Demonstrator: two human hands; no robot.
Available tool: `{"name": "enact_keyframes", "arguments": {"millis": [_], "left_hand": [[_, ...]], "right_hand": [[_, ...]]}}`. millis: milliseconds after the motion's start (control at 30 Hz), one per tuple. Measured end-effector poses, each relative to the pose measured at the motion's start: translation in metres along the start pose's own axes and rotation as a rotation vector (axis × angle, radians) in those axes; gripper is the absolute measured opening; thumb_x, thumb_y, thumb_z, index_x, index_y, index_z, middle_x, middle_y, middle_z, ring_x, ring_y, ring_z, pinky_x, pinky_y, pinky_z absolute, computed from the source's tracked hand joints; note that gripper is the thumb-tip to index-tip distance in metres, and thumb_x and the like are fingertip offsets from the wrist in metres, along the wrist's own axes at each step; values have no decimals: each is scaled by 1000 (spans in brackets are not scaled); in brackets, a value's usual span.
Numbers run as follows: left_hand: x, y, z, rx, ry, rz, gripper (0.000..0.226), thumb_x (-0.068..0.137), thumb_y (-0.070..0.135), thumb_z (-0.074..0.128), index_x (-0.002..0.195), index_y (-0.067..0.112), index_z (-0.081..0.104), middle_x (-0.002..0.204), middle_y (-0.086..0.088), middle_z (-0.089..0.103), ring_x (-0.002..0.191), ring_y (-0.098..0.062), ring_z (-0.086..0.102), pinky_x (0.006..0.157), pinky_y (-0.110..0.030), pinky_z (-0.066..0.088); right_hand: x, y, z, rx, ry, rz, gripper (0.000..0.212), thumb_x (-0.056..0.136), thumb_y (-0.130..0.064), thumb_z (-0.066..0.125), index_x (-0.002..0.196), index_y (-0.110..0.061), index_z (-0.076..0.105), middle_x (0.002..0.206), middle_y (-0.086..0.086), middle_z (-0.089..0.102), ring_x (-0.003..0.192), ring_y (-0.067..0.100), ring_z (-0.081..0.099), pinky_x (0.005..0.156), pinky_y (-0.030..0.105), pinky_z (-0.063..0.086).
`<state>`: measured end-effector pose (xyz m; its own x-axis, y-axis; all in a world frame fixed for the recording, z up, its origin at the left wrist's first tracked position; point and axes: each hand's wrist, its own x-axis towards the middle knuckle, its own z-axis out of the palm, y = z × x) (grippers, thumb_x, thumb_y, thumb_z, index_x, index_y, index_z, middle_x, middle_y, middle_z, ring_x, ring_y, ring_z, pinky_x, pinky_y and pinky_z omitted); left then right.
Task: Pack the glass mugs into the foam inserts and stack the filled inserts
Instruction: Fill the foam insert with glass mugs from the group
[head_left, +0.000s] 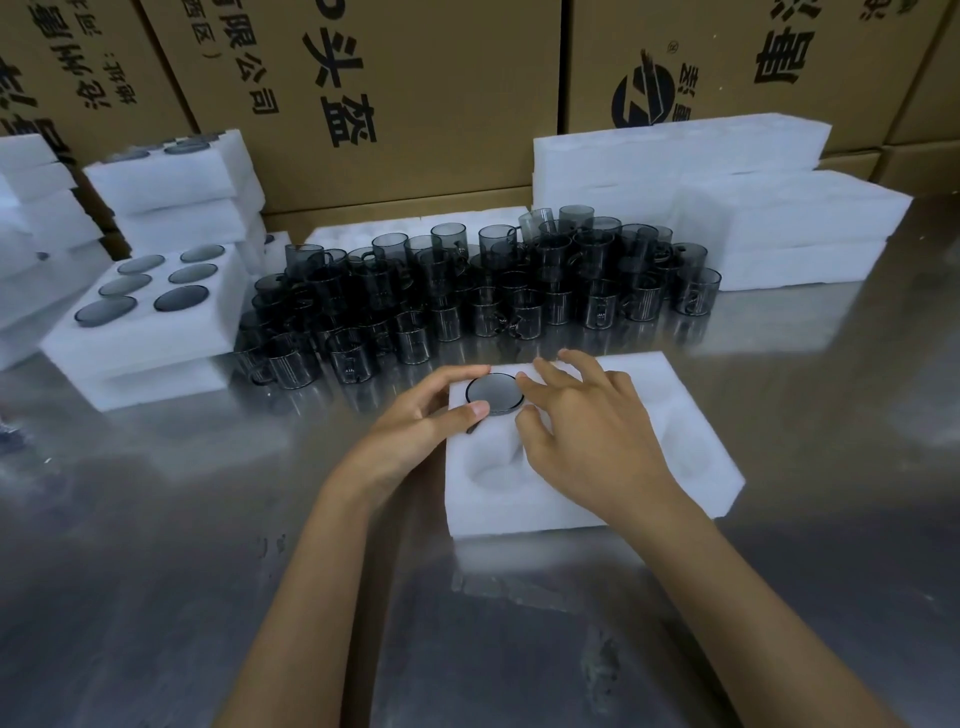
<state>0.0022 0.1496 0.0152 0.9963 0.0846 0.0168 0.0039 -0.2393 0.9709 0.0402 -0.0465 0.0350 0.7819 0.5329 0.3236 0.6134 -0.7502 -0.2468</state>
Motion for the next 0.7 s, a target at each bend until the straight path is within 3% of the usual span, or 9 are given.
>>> {"name": "enact_keyframes", "arguments": {"millis": [100,233,400,500,567,633,700], "left_hand": [[1,0,-1,7,-9,-8,47,78,46,75,124,45,63,115,11,71,109,-12,67,107,-45,47],[1,-1,-1,2,-10,0,47,79,46,75,124,46,63,114,9,71,110,-11,66,107,-44,46],[0,-2,0,-9,0,-10,47,81,45,74,126,46,62,113,10,71,109,-9,67,107,-43,46],[0,-3,-2,-62,25,5,45,84,42,74,127,45,62,122,10,69,114,-12,65,103,-39,48],[4,-5,-5,-131,288,30,36,89,32,72,123,41,65,115,7,71,108,-15,67,90,-37,57],[8,-10,-15,13,696,52,33,93,16,67,124,27,63,106,-4,67,92,-17,64,81,-38,58],[9,-20,-30,224,956,30,39,92,4,60,129,16,56,112,-12,53,89,-19,57,92,-38,50]], "right_hand": [[-2,-2,2,29,39,17,44,99,-30,41,136,-21,60,151,0,49,144,18,31,110,37,26],[-3,-3,2,65,123,31,34,93,-26,50,117,-22,74,134,-3,64,135,17,43,104,33,29],[0,-1,3,108,107,63,32,93,-29,52,114,-27,75,137,-7,63,138,15,37,108,34,23],[2,4,2,266,76,102,30,93,-29,54,115,-34,74,137,-12,61,135,7,35,103,22,15],[6,8,0,416,58,161,26,94,-30,57,112,-38,74,133,-17,62,131,3,38,102,17,13],[8,11,-4,627,59,249,22,94,-29,60,105,-37,76,125,-21,65,128,2,46,113,22,22],[9,15,-9,856,83,334,21,94,-26,59,98,-36,77,113,-27,69,118,-3,55,108,24,39]]}}
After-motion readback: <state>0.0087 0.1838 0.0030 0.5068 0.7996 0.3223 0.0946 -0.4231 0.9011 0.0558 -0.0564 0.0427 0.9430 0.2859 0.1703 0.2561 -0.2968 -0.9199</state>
